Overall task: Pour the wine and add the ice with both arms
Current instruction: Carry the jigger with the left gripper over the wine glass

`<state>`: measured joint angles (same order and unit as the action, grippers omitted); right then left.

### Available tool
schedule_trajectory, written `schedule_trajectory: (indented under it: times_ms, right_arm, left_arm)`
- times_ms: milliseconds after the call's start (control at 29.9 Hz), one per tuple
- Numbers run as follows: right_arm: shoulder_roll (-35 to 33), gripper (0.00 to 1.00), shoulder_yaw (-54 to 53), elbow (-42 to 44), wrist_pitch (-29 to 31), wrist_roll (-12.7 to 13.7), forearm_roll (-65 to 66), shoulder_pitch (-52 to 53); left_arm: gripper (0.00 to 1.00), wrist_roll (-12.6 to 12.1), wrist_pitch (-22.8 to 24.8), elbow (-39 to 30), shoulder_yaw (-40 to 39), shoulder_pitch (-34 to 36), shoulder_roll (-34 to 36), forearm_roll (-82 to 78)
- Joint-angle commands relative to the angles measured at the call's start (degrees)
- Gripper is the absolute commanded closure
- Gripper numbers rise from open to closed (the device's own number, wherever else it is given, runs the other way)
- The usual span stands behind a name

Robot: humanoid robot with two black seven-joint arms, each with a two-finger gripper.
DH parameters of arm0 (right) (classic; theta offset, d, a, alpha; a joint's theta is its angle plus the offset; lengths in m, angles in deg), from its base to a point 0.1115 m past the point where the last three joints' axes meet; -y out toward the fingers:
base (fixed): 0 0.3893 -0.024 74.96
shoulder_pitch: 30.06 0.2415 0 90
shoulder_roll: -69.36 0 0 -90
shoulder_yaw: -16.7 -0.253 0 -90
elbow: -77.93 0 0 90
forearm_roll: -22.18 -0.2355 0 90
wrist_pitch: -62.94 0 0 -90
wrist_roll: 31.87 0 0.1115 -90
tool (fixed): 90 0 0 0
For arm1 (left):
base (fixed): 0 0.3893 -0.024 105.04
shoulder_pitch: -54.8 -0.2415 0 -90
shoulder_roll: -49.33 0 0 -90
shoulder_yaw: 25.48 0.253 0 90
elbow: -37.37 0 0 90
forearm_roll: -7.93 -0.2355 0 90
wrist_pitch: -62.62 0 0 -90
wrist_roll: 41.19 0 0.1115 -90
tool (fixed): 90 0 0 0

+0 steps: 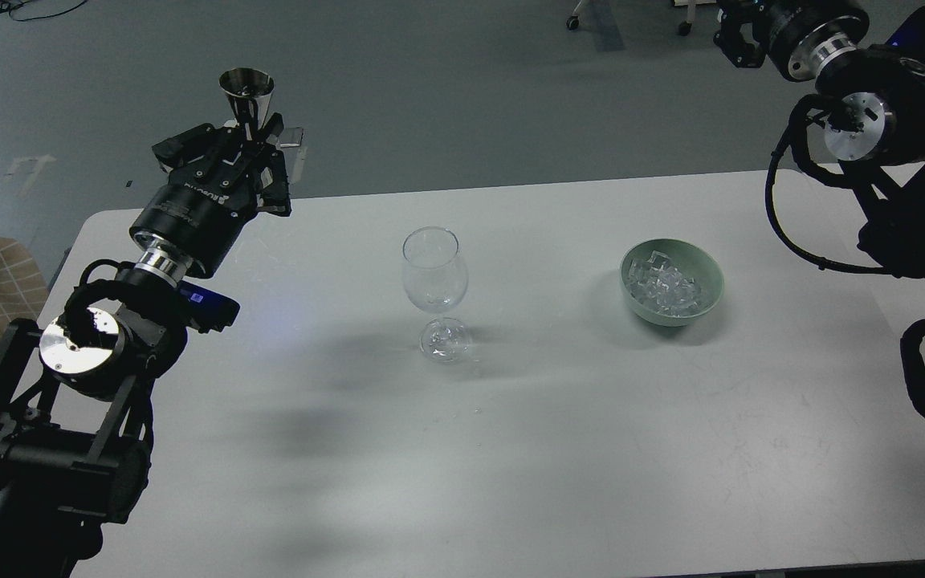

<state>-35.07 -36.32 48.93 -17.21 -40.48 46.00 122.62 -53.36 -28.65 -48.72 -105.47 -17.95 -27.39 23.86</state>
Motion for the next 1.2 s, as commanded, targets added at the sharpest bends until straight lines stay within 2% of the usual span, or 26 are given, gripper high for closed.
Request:
schedule_trajectory:
  times_ms: [0, 535, 1169]
  right_arm:
    - [-0.1, 0.00, 0.0, 0.0, 0.0, 0.0, 0.0, 0.3]
    - [-0.2, 0.00, -0.1, -0.1, 0.1, 0.0, 0.0, 0.2]
    - [-0.2, 0.00, -0.1, -0.1, 0.1, 0.0, 0.0, 0.3]
  left_arm:
    - [0.95, -1.4, -0.3, -0.9, 0.8, 0.0, -0.5, -0.1]
    - [0.96, -1.8, 0.2, -1.2, 11.0, 0.7, -0.5, -8.5]
    - [0.96, -2.7, 0.8, -1.4, 12.9, 0.1, -0.1, -20.7]
